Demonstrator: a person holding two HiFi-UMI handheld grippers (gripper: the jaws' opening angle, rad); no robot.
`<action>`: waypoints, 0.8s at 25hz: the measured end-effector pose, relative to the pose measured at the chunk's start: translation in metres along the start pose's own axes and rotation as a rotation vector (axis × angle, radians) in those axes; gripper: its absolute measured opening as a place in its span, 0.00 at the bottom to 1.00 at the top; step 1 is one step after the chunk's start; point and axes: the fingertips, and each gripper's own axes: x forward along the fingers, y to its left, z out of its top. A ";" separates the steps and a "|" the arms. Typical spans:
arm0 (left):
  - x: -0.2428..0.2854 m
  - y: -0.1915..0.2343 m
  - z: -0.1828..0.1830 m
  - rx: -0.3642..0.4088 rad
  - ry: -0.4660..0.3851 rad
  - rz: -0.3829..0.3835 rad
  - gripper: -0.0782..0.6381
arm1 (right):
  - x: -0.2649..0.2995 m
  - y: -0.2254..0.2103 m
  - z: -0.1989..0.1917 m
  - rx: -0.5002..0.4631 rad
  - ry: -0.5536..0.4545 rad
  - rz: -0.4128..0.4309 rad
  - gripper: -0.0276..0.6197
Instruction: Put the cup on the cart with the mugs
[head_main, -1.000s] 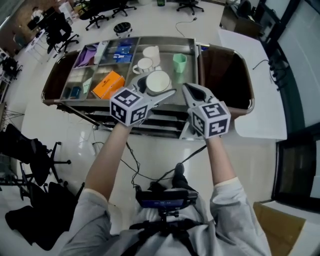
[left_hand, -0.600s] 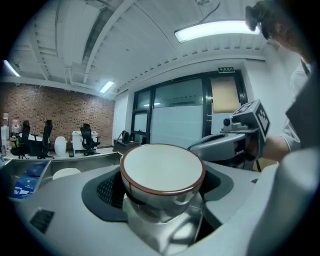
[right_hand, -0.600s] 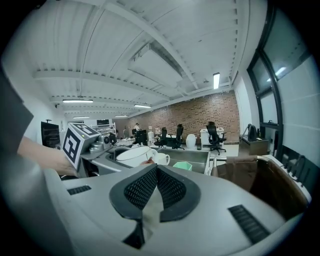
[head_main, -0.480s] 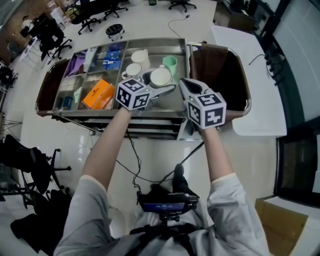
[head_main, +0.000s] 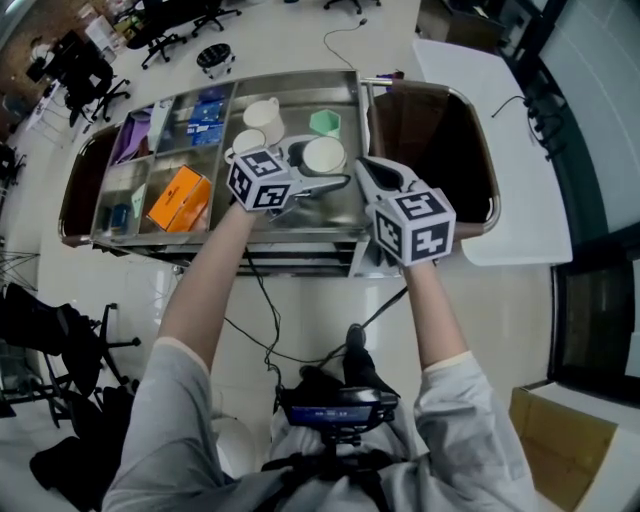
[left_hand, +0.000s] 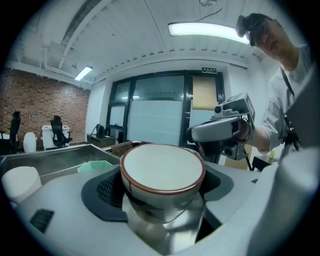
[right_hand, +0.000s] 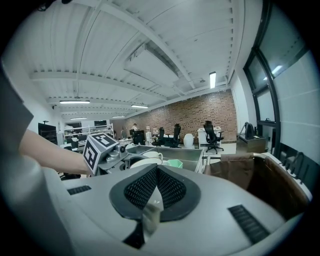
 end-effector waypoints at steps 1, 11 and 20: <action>0.003 -0.001 -0.001 0.007 0.006 -0.026 0.68 | 0.000 -0.002 -0.001 0.003 0.000 0.000 0.05; 0.015 0.008 -0.031 -0.007 0.049 -0.081 0.68 | 0.003 -0.007 -0.003 0.009 -0.007 0.014 0.05; 0.019 0.010 -0.044 -0.025 0.080 -0.073 0.68 | 0.004 -0.008 -0.003 0.020 -0.004 0.017 0.05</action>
